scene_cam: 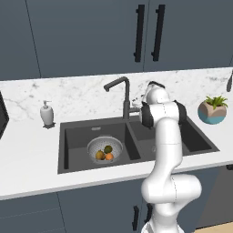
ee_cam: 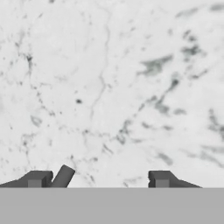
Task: Put the colander in the sink, put the tangerine, pear, mango in the colander, and turn on the sink faucet and pour water over the colander.
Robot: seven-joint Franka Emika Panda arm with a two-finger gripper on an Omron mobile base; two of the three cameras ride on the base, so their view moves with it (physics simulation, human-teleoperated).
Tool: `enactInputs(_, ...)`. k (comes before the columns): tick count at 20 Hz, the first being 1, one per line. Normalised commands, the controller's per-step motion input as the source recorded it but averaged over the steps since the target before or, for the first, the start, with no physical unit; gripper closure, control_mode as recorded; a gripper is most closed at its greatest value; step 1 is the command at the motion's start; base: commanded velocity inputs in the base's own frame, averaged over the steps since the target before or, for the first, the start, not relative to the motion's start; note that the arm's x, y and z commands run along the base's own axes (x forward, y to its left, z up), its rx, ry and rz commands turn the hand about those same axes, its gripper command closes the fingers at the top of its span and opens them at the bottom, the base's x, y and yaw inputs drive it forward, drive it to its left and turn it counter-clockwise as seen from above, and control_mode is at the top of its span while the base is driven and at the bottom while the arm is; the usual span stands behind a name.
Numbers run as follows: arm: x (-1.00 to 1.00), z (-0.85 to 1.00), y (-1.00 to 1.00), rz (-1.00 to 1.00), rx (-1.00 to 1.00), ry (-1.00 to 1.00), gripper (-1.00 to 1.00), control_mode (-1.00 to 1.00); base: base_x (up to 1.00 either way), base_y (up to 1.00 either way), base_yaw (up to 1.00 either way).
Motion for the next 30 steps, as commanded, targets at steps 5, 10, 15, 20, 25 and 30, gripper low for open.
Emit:
enactInputs(5, 0.21, -0.28, -0.09, -0.02, 0.00, 0.00, 1.00, -1.00, 0.00, 0.00, 0.00)
enactInputs(10, 0.23, -0.23, -0.32, -0.05, 0.00, 0.00, 1.00, -1.00, 0.00, 0.00, 0.00)
enactInputs(15, 0.21, -0.19, -0.48, -0.11, 0.00, 0.00, 1.00, -1.00, 0.00, 0.00, 0.00)
enactInputs(20, 0.20, -0.12, -0.58, -0.14, 0.00, 0.00, 1.00, -1.00, 0.00, 0.00, 0.00)
enactInputs(25, 0.07, -0.16, -0.74, -0.11, 0.00, 0.02, 1.00, -1.00, 0.00, 0.00, 0.00)
enactInputs(30, 0.02, -0.19, -0.88, -0.06, 0.00, 0.05, 1.00, -1.00, 0.00, 0.00, 0.00)
